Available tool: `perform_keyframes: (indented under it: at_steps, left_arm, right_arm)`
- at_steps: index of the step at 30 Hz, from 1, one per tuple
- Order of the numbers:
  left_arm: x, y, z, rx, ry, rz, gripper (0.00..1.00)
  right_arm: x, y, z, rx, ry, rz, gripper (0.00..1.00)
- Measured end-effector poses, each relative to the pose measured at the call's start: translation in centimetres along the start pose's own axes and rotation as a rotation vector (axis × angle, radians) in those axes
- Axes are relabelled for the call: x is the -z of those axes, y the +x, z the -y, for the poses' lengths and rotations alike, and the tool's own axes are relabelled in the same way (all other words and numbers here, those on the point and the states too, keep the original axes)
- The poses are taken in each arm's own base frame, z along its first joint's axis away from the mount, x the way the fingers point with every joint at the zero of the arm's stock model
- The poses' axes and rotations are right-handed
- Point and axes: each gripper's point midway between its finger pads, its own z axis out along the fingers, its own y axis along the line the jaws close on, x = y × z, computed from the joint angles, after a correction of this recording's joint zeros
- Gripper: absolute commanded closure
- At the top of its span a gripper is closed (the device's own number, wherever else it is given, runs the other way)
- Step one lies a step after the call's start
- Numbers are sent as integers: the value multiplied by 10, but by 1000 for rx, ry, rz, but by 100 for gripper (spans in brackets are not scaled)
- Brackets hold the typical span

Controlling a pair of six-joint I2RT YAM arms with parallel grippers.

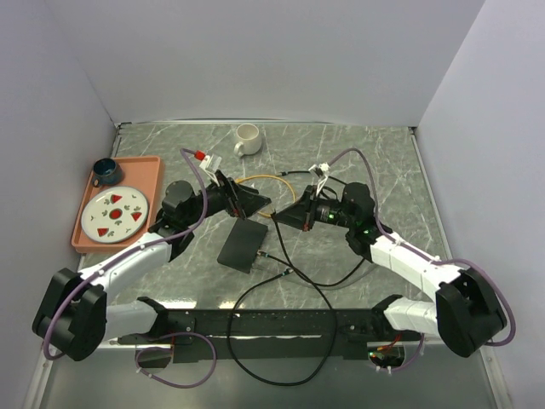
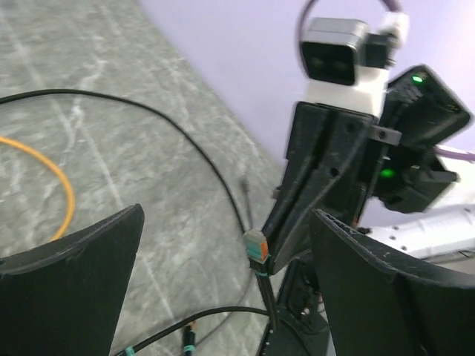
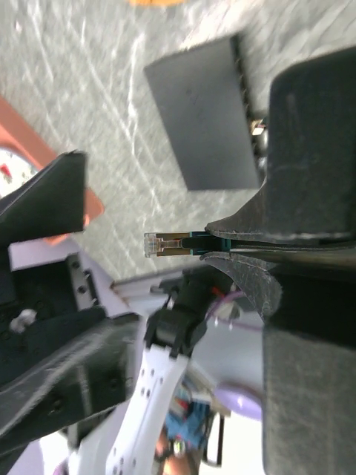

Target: Insert the plug into the switch port

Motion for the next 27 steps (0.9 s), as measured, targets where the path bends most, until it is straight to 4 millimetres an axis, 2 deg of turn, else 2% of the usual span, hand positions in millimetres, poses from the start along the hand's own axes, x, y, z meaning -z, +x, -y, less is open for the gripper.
perform_keyframes:
  at_steps: [5,12,16,20,23,27]
  left_arm:
    - [4,-3,-12,-24,-83,8,3]
    - [13,-5,-39,-52,-230,6,3]
    - [22,-1,-67,-44,-364,-12,3]
    - [35,6,-104,-3,-490,-39,3]
    - [45,19,-131,45,-568,-84,3]
    - [49,43,-152,98,-622,-151,3]
  right_arm:
    - [10,11,17,63,108,-35,100]
    - [32,31,55,119,329,-109,100]
    - [43,46,79,120,449,-165,100]
    - [49,59,98,105,523,-221,100]
    - [52,73,113,90,574,-278,100]
    - [51,86,122,104,621,-340,100]
